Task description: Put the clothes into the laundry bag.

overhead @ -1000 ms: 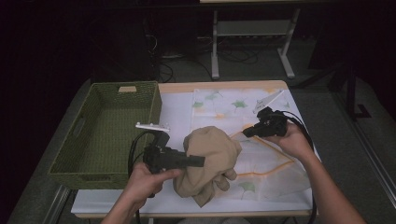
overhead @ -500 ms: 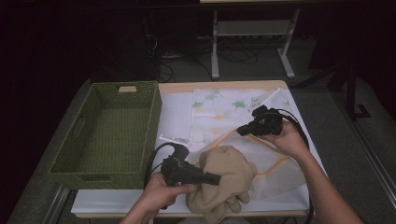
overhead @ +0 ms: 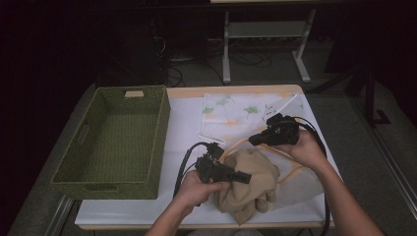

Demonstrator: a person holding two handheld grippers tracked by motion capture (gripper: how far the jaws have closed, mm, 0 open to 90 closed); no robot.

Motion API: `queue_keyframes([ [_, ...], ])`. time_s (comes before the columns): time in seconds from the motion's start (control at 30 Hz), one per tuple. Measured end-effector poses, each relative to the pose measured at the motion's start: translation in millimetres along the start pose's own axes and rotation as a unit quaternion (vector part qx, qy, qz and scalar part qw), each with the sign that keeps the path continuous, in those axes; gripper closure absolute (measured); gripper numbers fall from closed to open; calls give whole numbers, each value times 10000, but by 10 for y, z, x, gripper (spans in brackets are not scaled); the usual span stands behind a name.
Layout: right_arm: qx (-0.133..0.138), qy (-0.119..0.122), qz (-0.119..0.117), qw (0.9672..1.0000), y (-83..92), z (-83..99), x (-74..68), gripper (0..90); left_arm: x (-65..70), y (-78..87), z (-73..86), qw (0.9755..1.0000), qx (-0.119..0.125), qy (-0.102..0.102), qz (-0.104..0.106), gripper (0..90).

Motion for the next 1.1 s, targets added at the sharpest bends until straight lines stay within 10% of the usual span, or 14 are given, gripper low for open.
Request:
queue_keyframes([
  [0.3,220,45,-71,9997,138,-74,-91,884,-231,-102,-271,9968,494,196,-589,747],
  [0.57,198,81,-80,9997,168,-100,-129,885,-473,-243,-417,9871,1090,376,-1113,737],
  [1.1,-296,-144,-21,9995,19,263,-51,883,-581,-161,-72,9870,705,280,-1416,532],
])
Point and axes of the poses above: each handheld gripper's, and its own axes: y roughly backward along the jaws, z roughly out of its underside, x roughly to its right, the point moved 10 cm from there along -y, roughly forward along the jaws, and after that the axes turned 15 degrees about x, right-handed, at the moved point
